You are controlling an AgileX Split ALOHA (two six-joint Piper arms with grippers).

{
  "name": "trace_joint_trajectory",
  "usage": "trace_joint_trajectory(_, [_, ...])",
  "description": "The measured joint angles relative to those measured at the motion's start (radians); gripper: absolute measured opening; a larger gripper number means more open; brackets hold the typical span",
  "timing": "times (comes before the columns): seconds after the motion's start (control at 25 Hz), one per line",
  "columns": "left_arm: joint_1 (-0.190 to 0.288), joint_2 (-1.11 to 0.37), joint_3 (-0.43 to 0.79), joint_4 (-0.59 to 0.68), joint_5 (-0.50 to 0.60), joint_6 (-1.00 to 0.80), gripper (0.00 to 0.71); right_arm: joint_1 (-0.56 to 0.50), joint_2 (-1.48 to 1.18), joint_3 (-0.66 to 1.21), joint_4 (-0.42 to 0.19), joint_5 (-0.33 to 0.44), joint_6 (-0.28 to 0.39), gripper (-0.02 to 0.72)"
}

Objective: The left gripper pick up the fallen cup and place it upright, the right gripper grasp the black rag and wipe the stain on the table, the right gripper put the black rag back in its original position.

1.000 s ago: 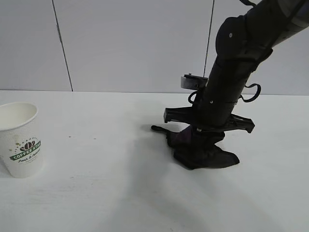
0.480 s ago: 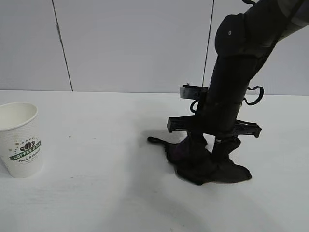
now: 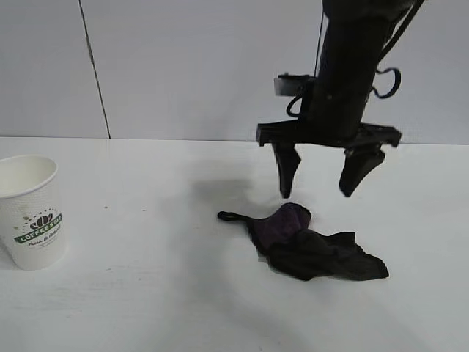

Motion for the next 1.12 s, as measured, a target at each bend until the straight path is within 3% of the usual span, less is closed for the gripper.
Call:
trace_joint_trajectory(0.12, [0.0,0.0,0.0,0.0,0.0,0.0,0.694,-0.003,-0.043,0.0,-0.227,0.099,0.083,0.557])
trace_joint_trajectory(0.2, [0.0,0.0,0.0,0.0,0.0,0.0,0.694,-0.014,-0.084,0.0,-0.33,0.131,0.119,0.557])
trace_joint_trajectory(0.36, [0.0,0.0,0.0,0.0,0.0,0.0,0.694,-0.073,-0.221,0.0,-0.396,0.142,0.139,0.557])
trace_joint_trajectory(0.68, [0.0,0.0,0.0,0.0,0.0,0.0,0.694,-0.268,-0.649,0.0,-0.413,0.17,0.097,0.557])
trace_joint_trajectory(0.88, [0.0,0.0,0.0,0.0,0.0,0.0,0.694,-0.297,-0.954,0.0,-0.402,0.188,0.075,0.557])
trace_joint_trajectory(1.0, [0.0,0.0,0.0,0.0,0.0,0.0,0.694,-0.297,-1.139,-0.002,-0.303,0.192,0.043,0.557])
trace_joint_trajectory(1.12, [0.0,0.0,0.0,0.0,0.0,0.0,0.694,-0.297,-1.31,-0.005,-0.125,0.196,-0.02,0.557])
